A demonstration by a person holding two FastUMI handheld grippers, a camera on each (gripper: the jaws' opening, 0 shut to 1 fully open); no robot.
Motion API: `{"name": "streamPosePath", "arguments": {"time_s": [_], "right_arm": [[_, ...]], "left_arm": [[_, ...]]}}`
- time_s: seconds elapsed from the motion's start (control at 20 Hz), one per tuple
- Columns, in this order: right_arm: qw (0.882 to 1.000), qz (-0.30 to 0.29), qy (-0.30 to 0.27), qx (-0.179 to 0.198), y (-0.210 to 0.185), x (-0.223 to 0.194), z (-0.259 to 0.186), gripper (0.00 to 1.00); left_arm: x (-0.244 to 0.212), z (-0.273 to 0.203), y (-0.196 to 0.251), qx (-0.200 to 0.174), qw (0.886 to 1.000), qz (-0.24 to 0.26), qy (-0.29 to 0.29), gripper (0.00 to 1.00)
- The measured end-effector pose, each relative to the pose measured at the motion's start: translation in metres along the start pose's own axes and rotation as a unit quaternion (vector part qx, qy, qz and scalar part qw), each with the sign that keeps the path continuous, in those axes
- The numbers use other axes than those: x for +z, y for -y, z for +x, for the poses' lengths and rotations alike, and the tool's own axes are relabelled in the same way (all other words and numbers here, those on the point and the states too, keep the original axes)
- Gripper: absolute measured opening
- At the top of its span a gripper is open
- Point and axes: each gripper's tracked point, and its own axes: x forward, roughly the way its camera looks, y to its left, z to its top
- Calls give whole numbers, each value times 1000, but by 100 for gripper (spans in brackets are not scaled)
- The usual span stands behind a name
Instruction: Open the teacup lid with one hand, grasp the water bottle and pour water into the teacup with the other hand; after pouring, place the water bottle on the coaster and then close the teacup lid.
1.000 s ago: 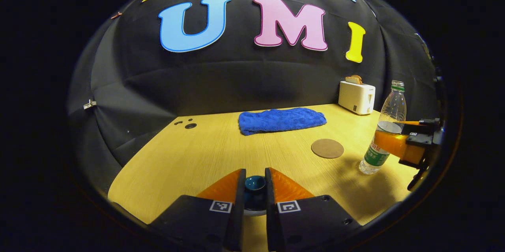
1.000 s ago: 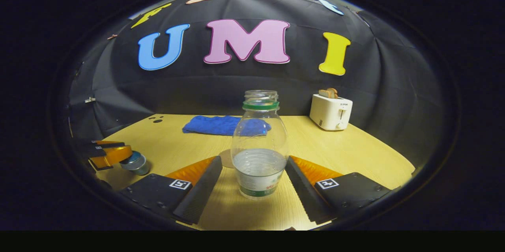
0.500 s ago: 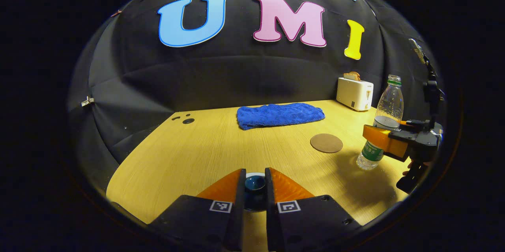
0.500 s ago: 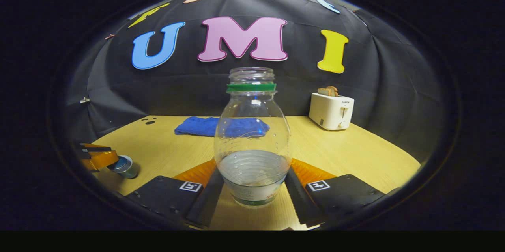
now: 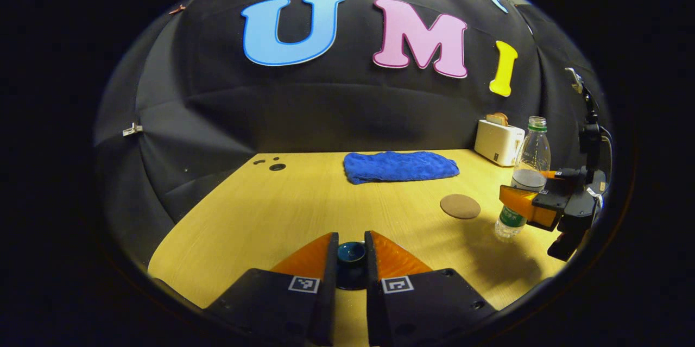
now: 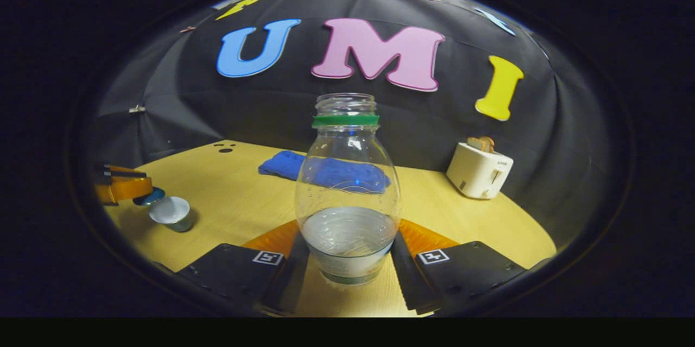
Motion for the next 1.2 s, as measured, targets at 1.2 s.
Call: {"name": "streamPosePath", "arguments": {"time_s": [1.2], "right_arm": [[879,-458,71,109,-123,0,39,74]], "left_arm": [[-16,-41,-110,75,996,-39,27,24]]}}
